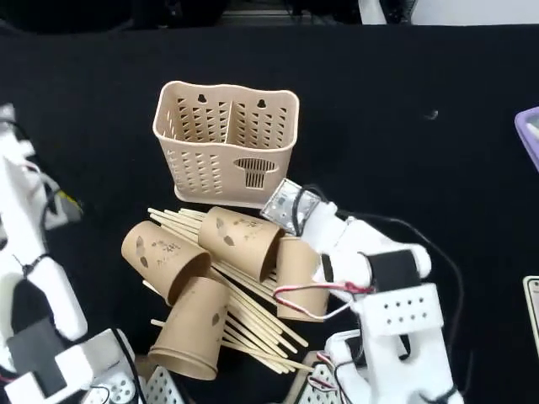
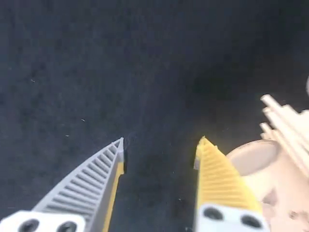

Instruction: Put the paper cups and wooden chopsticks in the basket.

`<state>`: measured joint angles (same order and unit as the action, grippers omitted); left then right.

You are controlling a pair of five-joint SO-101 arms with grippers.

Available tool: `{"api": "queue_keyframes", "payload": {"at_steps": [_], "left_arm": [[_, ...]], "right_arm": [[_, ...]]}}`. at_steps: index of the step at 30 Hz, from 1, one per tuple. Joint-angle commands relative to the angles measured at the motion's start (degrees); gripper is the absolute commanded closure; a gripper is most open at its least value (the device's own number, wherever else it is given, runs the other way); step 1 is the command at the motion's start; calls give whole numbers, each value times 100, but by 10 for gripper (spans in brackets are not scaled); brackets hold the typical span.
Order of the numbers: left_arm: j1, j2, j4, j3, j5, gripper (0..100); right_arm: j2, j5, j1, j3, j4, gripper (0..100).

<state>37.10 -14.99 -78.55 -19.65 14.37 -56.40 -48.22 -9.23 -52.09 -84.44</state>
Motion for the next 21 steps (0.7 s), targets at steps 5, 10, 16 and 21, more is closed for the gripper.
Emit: {"api": "queue_keyframes", "payload": {"at_steps": [5, 10, 16, 21], "left_arm": [[40, -800, 1582, -2176, 53, 766], [22, -993, 1925, -2844, -193, 766], [13, -1011, 2224, -3213, -633, 766], [13, -1029, 2268, -3468, -818, 766]], "right_arm": [[1288, -862, -70, 901, -185, 750], [1807, -2084, -70, 1138, -510, 750], [1947, -2734, -70, 1226, -659, 750], [1965, -2558, -70, 1147, -273, 748]]}}
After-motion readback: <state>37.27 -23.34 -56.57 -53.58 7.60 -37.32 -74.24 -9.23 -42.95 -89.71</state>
